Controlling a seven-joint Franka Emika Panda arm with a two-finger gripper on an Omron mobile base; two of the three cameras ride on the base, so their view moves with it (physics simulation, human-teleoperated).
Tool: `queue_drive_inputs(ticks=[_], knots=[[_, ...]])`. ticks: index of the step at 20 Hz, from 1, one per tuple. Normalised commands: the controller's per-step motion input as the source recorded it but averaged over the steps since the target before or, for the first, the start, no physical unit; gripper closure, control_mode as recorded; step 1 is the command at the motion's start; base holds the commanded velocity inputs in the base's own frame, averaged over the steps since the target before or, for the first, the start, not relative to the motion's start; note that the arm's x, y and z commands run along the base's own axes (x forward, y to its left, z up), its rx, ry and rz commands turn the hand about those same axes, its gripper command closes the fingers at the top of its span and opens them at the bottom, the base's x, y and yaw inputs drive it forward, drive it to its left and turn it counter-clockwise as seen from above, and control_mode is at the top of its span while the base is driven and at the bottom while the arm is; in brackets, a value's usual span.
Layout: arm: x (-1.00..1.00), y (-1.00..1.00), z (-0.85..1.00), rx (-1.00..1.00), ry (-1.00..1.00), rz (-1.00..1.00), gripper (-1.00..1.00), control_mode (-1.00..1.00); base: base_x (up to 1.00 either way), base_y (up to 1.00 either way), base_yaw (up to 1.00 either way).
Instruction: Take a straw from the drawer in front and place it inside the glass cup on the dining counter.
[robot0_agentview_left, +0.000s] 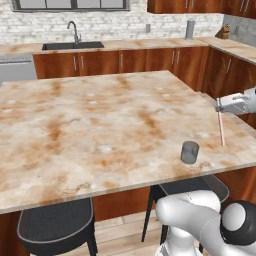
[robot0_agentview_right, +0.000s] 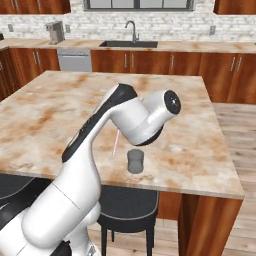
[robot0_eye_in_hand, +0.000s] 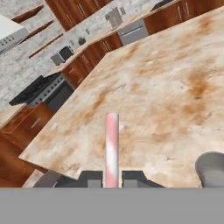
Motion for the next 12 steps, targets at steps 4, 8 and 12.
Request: queue_drive_inputs(ticks=[4,8,12], knots=[[0.14,0.0,0.0,0.11,-0.12,0.14,1.0,-1.0,0.0,0.0,0.0],[0.23,0.0,0.0,0.11,-0.12,0.14,1.0,-1.0,0.0,0.0,0.0],[0.09,0.0,-0.03,0.08,-0.17,0.12,1.0,-1.0,0.0,0.0,0.0]])
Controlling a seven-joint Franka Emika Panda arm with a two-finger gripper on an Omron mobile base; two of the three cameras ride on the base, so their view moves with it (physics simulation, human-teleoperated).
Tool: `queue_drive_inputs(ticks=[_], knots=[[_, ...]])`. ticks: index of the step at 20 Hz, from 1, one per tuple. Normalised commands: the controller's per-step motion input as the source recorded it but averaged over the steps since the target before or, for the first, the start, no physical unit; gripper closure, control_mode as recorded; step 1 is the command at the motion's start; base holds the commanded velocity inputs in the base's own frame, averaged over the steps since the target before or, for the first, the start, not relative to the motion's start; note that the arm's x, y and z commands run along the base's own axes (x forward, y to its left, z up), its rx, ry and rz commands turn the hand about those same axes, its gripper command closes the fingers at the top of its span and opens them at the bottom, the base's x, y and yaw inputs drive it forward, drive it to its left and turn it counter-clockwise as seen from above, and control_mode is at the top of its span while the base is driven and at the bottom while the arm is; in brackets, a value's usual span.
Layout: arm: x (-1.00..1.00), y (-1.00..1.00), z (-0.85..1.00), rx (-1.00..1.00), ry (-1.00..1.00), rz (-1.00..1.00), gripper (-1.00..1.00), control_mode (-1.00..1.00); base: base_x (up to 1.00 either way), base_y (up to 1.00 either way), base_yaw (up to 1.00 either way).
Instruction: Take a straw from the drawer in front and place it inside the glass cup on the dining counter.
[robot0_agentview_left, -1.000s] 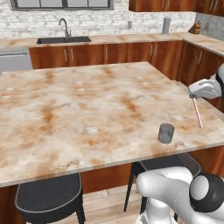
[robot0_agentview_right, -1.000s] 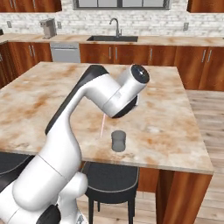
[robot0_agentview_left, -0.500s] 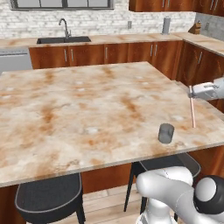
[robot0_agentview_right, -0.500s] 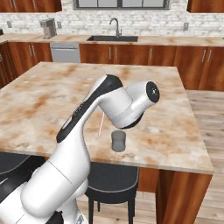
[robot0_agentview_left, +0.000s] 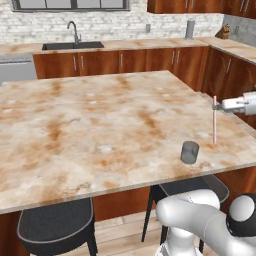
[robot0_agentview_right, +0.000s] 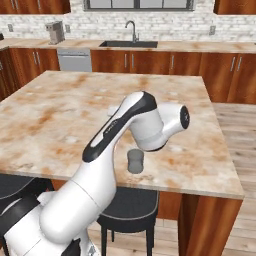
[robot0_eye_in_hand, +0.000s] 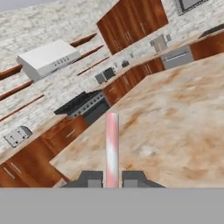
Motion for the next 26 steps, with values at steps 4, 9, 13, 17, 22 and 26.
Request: queue_drive_inputs(ticks=[4,9,13,17,22,26], knots=[[0.0,0.0,-0.12,0.06,-0.15,0.11,1.0,-1.0,0.0,0.0,0.0],[0.0,0.0,-0.19,0.0,-0.15,0.1,1.0,-1.0,0.0,0.0,0.0],[0.0,0.0,-0.17,0.0,-0.17,0.09,1.0,-1.0,0.0,0.0,0.0],[0.03,0.0,-0.15,0.0,-0.14,0.08,1.0,-1.0,0.0,0.0,0.0],[0.04,0.0,-0.17,0.0,-0.13,0.08,1.0,-1.0,0.0,0.0,0.0],[0.17,0.0,-0.17,0.0,-0.11,0.06,1.0,-1.0,0.0,0.0,0.0]])
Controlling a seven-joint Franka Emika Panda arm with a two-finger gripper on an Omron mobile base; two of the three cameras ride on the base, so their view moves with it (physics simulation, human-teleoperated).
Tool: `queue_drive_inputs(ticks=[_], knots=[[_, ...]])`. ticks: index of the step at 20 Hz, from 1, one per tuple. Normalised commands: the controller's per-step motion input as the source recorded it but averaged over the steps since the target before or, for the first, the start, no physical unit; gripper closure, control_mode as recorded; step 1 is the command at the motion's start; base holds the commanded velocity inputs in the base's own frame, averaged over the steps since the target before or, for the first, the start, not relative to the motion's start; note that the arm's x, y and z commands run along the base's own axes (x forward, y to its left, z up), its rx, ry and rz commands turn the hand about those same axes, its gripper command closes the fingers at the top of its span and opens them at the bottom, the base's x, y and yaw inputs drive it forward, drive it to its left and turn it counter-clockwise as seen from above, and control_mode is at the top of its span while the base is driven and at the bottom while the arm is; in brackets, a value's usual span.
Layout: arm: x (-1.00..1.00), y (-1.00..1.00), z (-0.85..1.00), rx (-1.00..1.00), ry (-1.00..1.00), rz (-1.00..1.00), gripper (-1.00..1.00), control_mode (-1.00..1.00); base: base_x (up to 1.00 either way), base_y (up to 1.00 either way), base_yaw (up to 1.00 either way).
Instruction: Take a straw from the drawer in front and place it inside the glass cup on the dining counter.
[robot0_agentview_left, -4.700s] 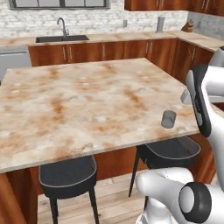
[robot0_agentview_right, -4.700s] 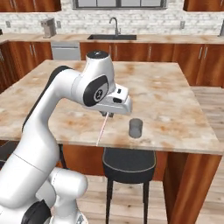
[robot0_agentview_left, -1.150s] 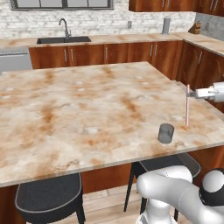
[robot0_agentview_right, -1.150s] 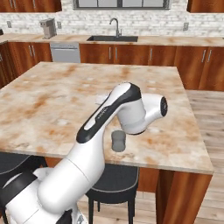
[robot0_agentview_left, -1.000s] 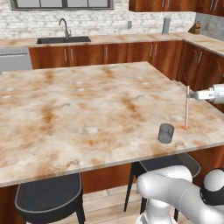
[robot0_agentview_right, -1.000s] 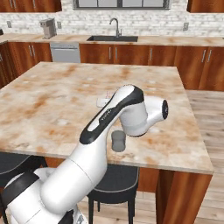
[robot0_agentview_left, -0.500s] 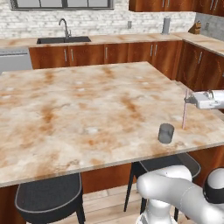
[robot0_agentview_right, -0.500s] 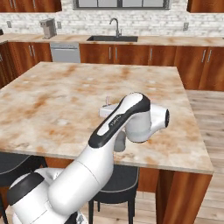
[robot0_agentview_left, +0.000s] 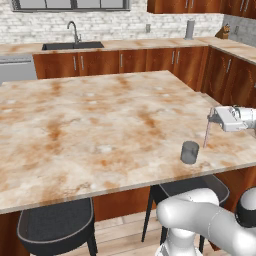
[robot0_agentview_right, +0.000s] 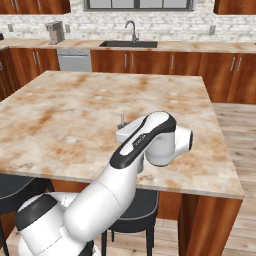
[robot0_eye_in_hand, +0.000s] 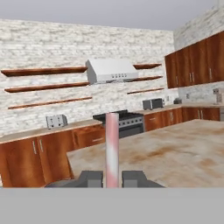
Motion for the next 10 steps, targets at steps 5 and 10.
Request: queue_drive_inputs(ticks=[5,10], knots=[[0.23,0.0,-0.21,0.0,-0.06,0.05,1.0,-1.0,0.0,0.0,0.0],[0.27,0.0,-0.22,0.0,0.0,0.02,1.0,-1.0,0.0,0.0,0.0]])
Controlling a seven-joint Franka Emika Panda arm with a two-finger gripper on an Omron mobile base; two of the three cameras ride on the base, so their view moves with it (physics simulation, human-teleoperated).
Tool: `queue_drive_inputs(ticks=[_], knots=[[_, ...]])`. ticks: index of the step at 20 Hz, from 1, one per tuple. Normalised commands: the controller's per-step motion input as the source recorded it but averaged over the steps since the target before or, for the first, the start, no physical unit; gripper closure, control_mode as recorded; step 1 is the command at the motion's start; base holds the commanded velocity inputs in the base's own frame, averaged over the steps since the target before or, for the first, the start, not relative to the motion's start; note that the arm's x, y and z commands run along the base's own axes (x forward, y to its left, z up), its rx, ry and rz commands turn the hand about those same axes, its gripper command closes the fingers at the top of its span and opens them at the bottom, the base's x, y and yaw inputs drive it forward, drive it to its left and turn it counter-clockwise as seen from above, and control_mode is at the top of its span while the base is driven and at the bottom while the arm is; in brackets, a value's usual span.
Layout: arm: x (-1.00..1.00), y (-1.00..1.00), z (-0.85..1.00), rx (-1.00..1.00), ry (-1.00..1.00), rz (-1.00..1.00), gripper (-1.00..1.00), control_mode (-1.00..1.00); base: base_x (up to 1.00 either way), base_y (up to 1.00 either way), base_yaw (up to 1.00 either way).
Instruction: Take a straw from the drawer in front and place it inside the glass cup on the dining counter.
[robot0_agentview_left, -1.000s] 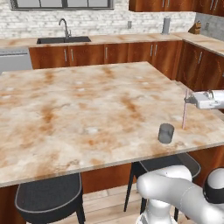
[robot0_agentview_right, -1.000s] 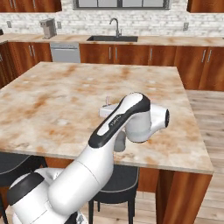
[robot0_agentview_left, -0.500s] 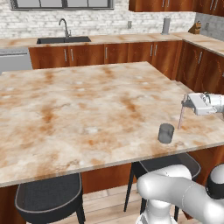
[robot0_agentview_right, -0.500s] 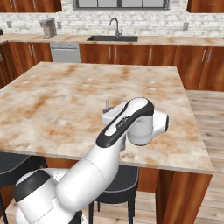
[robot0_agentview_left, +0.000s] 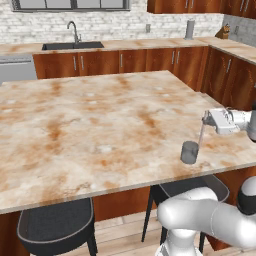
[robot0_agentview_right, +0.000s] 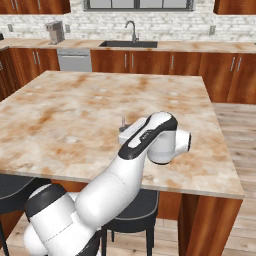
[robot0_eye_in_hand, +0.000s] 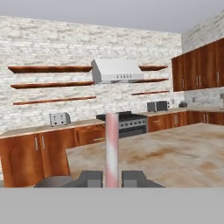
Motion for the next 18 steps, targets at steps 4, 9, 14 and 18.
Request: queue_drive_inputs(ticks=[4,9,14,18], knots=[[0.33,0.0,-0.21,0.0,0.0,0.0,1.0,-1.0,0.0,0.0,0.0],[0.26,0.0,-0.17,0.0,0.0,0.0,1.0,-1.0,0.0,0.0,0.0],[0.18,-0.08,-0.14,0.0,0.0,0.0,1.0,-1.0,0.0,0.0,0.0],[0.09,-0.16,-0.1,0.0,0.0,0.0,1.0,-1.0,0.0,0.0,0.0]])
